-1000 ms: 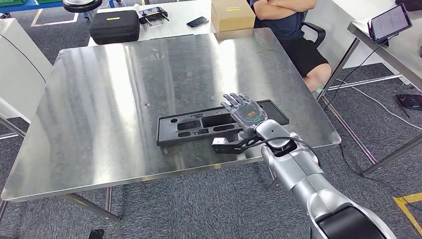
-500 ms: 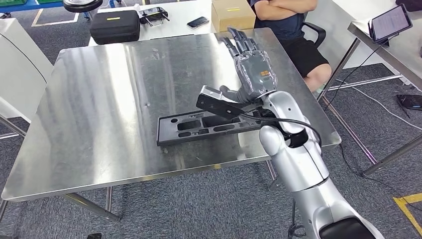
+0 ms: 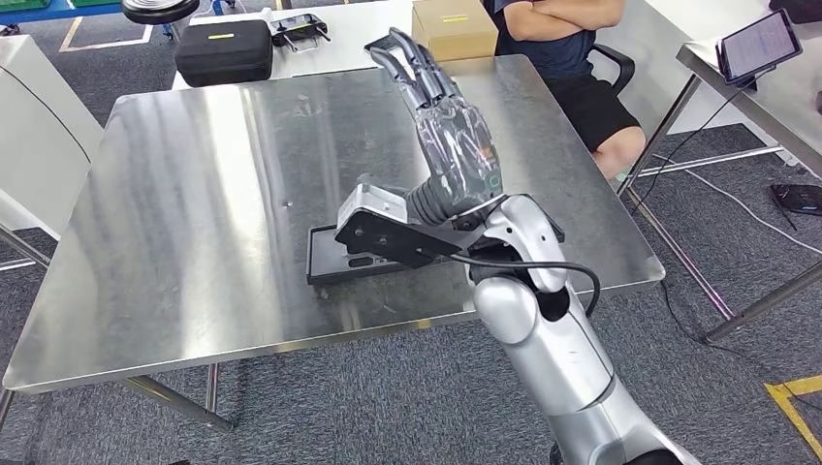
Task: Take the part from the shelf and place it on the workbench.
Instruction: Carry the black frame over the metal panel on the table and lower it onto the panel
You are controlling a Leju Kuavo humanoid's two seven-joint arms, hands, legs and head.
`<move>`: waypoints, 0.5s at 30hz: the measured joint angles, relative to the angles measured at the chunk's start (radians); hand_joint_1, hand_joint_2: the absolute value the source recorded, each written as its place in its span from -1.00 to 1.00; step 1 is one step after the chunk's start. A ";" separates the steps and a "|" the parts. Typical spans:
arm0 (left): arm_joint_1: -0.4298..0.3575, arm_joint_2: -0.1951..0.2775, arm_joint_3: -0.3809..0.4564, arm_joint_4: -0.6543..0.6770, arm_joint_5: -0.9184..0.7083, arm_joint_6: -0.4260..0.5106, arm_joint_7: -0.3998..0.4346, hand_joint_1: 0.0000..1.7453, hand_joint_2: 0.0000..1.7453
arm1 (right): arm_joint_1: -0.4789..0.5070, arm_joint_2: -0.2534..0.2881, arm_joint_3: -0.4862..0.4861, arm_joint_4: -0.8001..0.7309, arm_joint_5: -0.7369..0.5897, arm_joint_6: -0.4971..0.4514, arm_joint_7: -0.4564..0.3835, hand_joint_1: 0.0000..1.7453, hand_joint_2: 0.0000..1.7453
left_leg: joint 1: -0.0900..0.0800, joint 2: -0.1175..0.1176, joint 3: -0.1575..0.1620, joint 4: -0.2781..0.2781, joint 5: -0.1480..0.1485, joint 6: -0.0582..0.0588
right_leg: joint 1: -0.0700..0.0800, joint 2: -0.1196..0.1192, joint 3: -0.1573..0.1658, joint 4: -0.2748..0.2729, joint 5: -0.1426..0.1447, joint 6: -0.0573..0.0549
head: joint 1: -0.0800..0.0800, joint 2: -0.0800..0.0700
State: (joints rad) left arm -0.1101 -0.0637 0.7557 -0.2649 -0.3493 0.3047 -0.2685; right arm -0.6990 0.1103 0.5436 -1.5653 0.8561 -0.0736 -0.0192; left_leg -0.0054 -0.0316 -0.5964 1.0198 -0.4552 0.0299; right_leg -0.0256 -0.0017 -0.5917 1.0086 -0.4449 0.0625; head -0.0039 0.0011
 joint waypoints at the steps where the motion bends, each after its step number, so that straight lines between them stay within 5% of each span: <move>1: 0.000 -0.004 0.016 -0.001 0.011 0.000 0.009 -1.00 -1.00 | 0.030 0.012 0.012 -0.014 -0.036 -0.016 -0.012 -1.00 1.00 | -0.001 0.000 -0.001 0.003 -0.001 0.003 | -0.002 0.000 0.001 0.000 0.001 0.001 | 0.000 0.000; 5: 0.000 -0.015 0.060 -0.002 0.042 0.008 0.018 -1.00 -1.00 | 0.111 0.036 0.037 -0.030 -0.101 -0.044 -0.056 -1.00 1.00 | 0.008 0.004 0.004 -0.008 0.012 0.020 | 0.000 0.001 -0.005 0.016 -0.013 0.007 | 0.001 0.000; 8: 0.004 -0.024 0.087 -0.004 0.059 0.016 0.018 -1.00 -1.00 | 0.141 0.039 0.049 -0.030 -0.121 -0.048 -0.070 -1.00 1.00 | 0.015 0.008 -0.001 -0.014 0.022 0.027 | 0.003 0.001 -0.070 0.175 -0.100 -0.005 | 0.008 0.000; 10: 0.009 -0.028 0.104 -0.004 0.068 0.019 0.016 -1.00 -1.00 | 0.159 0.040 0.055 -0.029 -0.133 -0.048 -0.075 -1.00 1.00 | 0.015 0.009 -0.009 -0.014 0.027 0.025 | 0.003 0.001 -0.104 0.276 -0.139 -0.002 | 0.009 0.000; 12: 0.013 -0.032 0.121 -0.004 0.077 0.021 0.014 -1.00 -1.00 | 0.166 0.042 0.063 -0.028 -0.146 -0.048 -0.080 -1.00 1.00 | 0.016 0.009 -0.015 -0.013 0.032 0.019 | 0.000 0.001 -0.064 0.226 -0.117 0.012 | 0.009 0.000; 15: 0.017 -0.037 0.144 -0.004 0.086 0.024 0.013 -1.00 -1.00 | 0.166 0.051 0.070 -0.028 -0.161 -0.048 -0.085 -1.00 1.00 | 0.017 0.005 -0.022 -0.010 0.041 0.004 | 0.000 0.006 0.056 0.030 -0.063 0.018 | 0.009 0.000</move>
State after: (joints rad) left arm -0.0936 -0.1012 0.8992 -0.2689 -0.2632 0.3282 -0.2553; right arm -0.5328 0.1609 0.6137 -1.5931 0.6949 -0.1220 -0.1039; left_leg 0.0118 -0.0267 -0.6187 1.0093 -0.4139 0.0336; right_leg -0.0253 0.0041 -0.5360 1.0387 -0.5078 0.0809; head 0.0050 0.0011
